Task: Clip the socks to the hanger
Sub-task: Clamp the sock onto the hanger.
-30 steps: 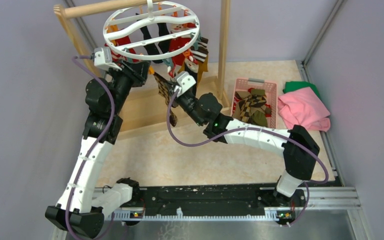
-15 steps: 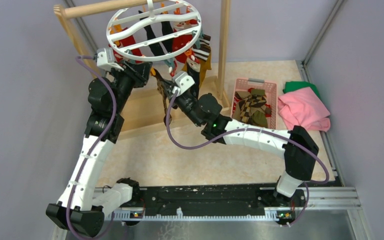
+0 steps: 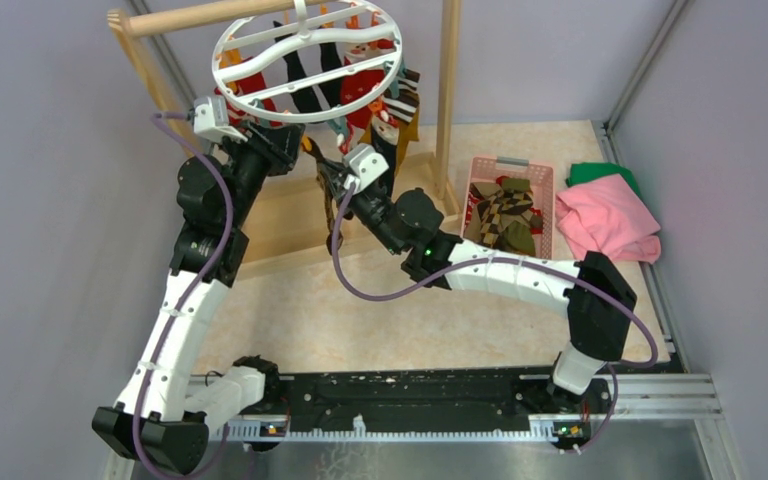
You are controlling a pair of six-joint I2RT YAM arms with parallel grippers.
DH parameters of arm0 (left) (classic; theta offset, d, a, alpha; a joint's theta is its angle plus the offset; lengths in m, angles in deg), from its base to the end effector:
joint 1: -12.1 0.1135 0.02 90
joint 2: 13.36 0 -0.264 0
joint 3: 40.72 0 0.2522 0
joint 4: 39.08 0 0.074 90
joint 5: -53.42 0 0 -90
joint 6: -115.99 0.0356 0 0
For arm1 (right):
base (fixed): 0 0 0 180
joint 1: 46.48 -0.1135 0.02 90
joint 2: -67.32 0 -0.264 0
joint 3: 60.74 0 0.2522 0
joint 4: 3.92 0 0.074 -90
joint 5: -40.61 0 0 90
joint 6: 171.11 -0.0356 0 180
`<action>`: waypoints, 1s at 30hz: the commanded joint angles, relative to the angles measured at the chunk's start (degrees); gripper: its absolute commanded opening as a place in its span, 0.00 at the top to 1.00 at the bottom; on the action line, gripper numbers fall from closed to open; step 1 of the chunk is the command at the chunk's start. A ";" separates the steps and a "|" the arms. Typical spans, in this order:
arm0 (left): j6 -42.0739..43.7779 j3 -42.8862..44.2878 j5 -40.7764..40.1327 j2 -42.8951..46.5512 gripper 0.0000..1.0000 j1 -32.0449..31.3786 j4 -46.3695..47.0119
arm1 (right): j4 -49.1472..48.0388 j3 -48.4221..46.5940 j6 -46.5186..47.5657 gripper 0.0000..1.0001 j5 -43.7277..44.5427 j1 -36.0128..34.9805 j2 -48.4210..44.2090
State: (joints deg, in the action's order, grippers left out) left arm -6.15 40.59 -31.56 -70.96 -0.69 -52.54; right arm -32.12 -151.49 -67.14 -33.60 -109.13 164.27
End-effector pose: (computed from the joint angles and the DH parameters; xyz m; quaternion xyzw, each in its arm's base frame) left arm 0.2111 -0.0511 0.4573 -0.0745 0.6370 -0.3189 0.6978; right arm 0.1938 0.3535 0.3889 -0.2540 0.5052 0.2685 0.7798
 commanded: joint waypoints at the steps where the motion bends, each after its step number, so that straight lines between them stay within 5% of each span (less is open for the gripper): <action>1: -1.25 -0.86 -0.96 0.52 0.91 0.19 2.67 | -3.73 -1.87 0.93 1.00 -1.02 -1.80 0.08; 30: -3.31 -2.34 -0.11 1.46 0.90 0.21 3.58 | -5.39 -4.66 3.69 1.00 -0.19 -3.00 1.29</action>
State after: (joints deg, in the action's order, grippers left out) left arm -8.38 39.11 -31.87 -70.11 -0.69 -50.82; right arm -34.83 -152.46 -63.51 -33.03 -111.36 165.21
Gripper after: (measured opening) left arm 0.316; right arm 0.013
